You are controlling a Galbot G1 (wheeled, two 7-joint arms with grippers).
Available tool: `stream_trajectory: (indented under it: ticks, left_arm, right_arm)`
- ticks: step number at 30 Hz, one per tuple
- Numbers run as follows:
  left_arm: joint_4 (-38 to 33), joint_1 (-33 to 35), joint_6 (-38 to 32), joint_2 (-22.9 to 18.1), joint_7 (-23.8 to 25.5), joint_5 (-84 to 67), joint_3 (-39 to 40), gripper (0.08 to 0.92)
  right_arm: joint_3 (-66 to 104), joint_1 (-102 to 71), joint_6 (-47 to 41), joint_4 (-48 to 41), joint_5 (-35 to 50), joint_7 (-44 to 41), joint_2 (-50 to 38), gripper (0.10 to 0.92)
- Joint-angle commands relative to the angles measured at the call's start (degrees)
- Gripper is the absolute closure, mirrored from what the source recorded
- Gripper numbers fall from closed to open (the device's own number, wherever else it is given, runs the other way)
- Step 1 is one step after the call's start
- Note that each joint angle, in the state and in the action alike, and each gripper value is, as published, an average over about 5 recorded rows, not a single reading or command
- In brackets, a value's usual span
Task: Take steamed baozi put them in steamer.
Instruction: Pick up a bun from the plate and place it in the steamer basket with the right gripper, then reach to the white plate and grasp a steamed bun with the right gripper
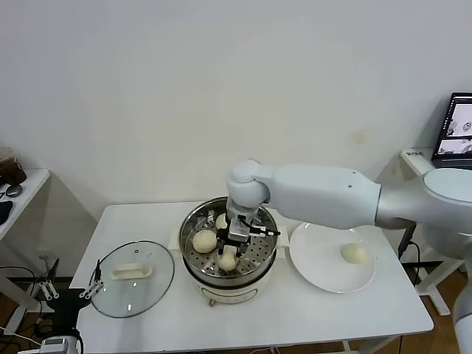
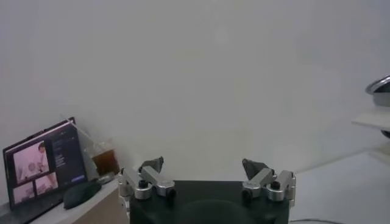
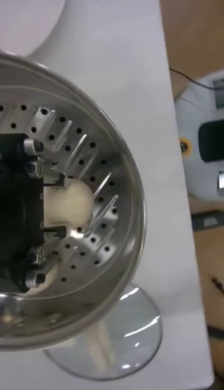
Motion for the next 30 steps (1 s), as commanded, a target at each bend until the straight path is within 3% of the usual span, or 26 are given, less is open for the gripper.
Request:
stream_trajectory:
  ticks: [1, 8, 18, 22, 30]
  left_arm:
    - [0.05, 0.05, 0.02, -0.10, -0.01, 0.05, 0.03, 0.177]
    - [0.05, 0.09, -0.04, -0.27, -0.03, 0.04, 0.03, 0.177]
    - [0.12, -0.04, -0.07, -0.11, -0.01, 0.01, 0.04, 0.177]
    - [0.22, -0.33, -0.08, 0.08, 0.00, 0.01, 0.04, 0.177]
    - [0.27, -0.61, 0.03, 1.00, 0.11, 0.21, 0.38, 0.177]
  right_arm:
    - [-1.09, -0.84, 5.25, -0.24, -4.98, 0.35, 1.78, 0.596]
    - [-0.89, -0.52, 5.86, -0.16, -4.67, 0.61, 1.37, 0.537]
    - [3.04, 2.72, 1.92, 0.93, -0.30, -0.39, -3.21, 0.258]
    - [5.99, 4.77, -6.42, 1.15, 1.68, -1.14, -8.46, 0.207]
    - [7.49, 6.79, -33.56, 2.58, 12.03, -1.56, -22.74, 0.203]
